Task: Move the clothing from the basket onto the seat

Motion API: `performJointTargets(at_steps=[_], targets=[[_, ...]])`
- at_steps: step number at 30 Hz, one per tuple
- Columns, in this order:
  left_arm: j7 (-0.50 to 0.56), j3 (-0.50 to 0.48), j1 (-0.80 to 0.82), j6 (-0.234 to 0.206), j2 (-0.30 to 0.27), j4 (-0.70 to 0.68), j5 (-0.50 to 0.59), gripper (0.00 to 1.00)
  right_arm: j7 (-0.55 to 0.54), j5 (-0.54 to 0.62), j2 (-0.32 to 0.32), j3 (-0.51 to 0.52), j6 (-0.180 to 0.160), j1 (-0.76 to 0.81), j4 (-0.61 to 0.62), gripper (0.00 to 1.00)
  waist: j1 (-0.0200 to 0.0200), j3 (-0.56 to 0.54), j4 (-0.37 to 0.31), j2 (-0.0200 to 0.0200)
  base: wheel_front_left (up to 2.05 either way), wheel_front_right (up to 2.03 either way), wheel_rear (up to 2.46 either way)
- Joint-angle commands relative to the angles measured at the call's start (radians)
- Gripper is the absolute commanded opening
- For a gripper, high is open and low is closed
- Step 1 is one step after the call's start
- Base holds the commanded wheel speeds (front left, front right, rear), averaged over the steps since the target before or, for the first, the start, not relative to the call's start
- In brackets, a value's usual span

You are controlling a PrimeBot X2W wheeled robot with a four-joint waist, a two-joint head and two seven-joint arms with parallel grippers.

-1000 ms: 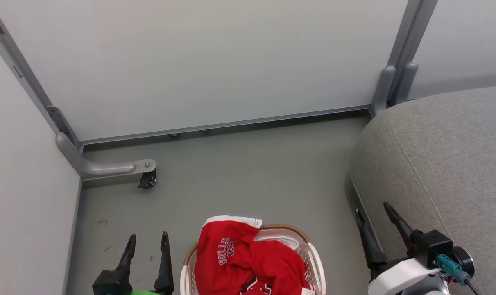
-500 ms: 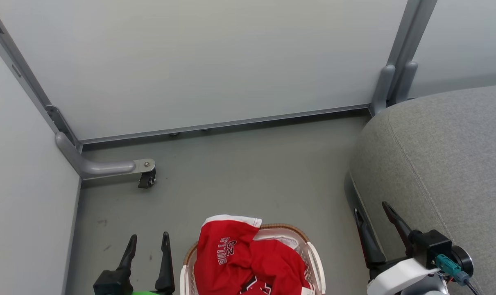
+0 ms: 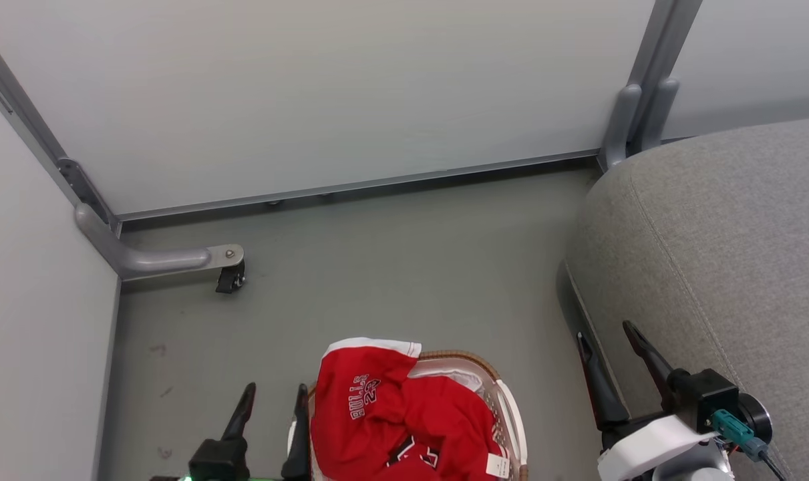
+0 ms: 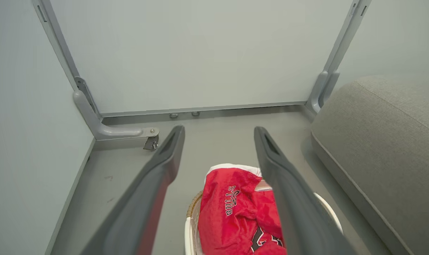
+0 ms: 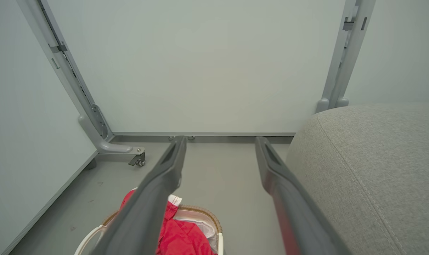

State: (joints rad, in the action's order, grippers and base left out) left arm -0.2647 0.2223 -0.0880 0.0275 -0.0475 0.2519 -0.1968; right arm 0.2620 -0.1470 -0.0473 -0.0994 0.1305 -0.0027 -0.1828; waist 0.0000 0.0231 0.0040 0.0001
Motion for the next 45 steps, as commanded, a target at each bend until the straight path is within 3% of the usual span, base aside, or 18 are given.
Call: performJointTargets(at_steps=[1,13,25,30,37,45], targets=[[0.000,0.017,0.033,0.011,-0.005,0.007,0.020,1.00,0.005,0.002,-0.006,0.002,0.000,-0.019,0.007,1.00,0.0000,0.043,-0.013,-0.0001,0.00,0.00,0.00],[0.000,0.188,0.237,0.053,-0.005,0.176,0.105,1.00,0.005,0.019,-0.005,0.014,0.000,-0.128,0.032,1.00,0.0000,0.282,-0.066,-0.0001,0.00,0.00,0.00],[0.001,0.429,0.522,0.090,-0.006,0.556,0.045,1.00,0.005,-0.001,-0.004,0.016,0.000,-0.241,0.059,1.00,0.0000,0.529,-0.137,-0.0001,0.00,0.00,0.00],[0.010,0.535,0.608,0.094,-0.006,0.644,-0.007,1.00,0.005,-0.013,-0.004,0.009,0.000,-0.273,0.073,1.00,0.0000,0.601,-0.160,-0.0001,0.00,0.00,0.00],[0.023,0.665,0.696,0.076,-0.006,0.696,-0.063,1.00,0.005,-0.035,-0.004,0.006,0.000,-0.320,0.095,1.00,0.0000,0.697,-0.195,-0.0001,0.00,0.00,0.00],[0.050,0.742,0.785,0.036,-0.006,0.754,-0.126,1.00,0.005,-0.055,-0.004,0.015,0.000,-0.379,0.133,1.00,0.0000,0.807,-0.218,-0.0001,0.00,0.00,0.00]])
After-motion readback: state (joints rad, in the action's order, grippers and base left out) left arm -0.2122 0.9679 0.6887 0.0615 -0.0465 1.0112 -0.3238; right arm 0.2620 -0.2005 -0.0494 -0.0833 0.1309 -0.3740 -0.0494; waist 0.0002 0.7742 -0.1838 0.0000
